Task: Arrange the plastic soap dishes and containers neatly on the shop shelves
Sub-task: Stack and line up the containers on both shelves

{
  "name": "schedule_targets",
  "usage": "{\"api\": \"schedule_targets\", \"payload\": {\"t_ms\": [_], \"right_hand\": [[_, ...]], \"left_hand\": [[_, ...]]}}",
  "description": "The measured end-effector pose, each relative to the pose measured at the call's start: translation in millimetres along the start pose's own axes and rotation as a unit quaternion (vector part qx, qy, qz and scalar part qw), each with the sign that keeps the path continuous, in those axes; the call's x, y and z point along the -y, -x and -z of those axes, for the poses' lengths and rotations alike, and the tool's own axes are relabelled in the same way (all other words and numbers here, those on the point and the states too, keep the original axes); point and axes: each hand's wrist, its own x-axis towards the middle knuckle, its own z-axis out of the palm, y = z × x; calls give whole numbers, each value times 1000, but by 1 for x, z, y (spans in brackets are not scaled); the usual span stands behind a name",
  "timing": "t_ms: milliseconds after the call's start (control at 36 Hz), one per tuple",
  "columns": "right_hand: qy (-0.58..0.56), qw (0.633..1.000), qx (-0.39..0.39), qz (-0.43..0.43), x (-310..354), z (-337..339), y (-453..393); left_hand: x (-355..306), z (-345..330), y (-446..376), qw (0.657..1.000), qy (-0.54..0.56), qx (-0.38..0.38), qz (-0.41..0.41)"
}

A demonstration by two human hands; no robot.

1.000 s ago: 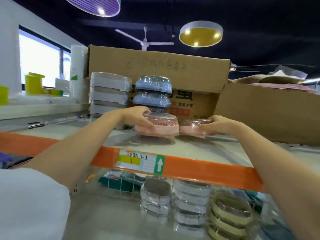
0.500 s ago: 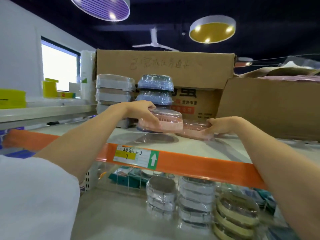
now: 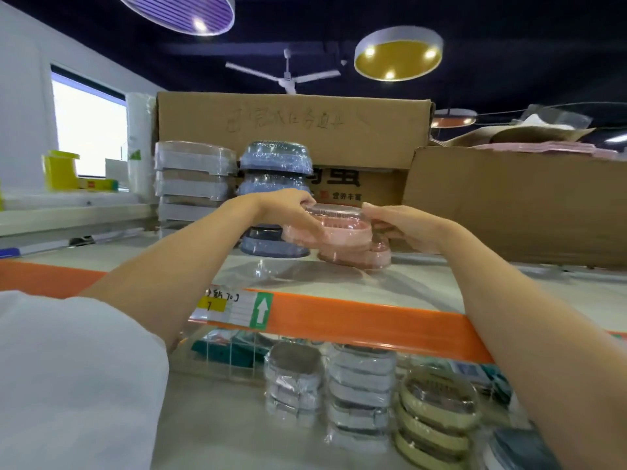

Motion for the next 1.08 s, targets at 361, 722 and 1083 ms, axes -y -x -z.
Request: {"api": "schedule_targets", "payload": {"t_ms": [361, 722, 1083], "right_hand": [[-12, 999, 11, 44, 3, -5, 3], [-79, 985, -155, -5, -16, 14, -16], [19, 991, -116, -61, -12, -3, -18]], "left_hand": [[-8, -18, -18, 999, 21, -28, -12], [17, -50, -30, 994, -106, -17, 17], [21, -51, -24, 993, -116, -24, 2]]}}
